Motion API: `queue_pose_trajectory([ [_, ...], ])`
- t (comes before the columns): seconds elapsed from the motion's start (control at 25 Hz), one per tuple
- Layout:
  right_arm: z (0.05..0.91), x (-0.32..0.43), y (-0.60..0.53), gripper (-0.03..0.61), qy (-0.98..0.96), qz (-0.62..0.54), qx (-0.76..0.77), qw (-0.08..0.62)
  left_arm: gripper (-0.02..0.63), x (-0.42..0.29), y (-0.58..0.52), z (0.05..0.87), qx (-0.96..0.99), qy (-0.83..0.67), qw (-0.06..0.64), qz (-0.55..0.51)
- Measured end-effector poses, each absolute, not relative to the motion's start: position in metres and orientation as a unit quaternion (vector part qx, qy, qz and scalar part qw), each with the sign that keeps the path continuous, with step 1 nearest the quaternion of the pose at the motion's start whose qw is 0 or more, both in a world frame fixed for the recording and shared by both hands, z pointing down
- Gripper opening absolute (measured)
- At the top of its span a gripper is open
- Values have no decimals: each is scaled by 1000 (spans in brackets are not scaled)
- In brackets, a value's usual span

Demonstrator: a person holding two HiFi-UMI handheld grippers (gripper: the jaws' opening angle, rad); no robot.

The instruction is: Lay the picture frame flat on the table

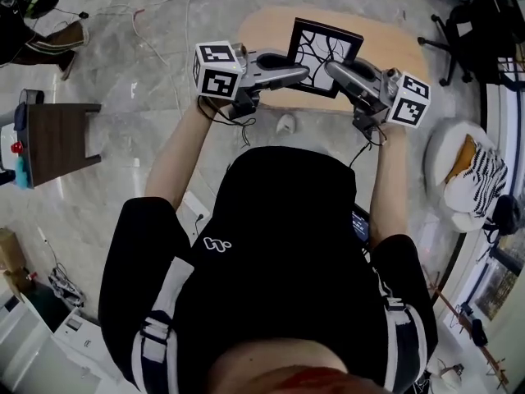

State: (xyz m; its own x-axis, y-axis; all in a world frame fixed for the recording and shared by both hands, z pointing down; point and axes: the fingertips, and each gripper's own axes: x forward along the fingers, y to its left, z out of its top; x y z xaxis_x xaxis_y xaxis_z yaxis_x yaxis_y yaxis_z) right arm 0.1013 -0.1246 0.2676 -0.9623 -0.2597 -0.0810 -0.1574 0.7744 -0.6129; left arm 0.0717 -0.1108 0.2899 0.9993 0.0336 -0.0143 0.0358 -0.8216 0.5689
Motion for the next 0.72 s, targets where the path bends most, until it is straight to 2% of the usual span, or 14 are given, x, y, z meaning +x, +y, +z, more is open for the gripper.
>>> queue_pose_trajectory([
  [0.2,262,105,-137,38,937,-328,-84,87,32,76,-126,285,955,7,296,27],
  [0.72,375,114,-155,38,866,-469,-140,100,38,85,-133,394,887,-46,458,37],
])
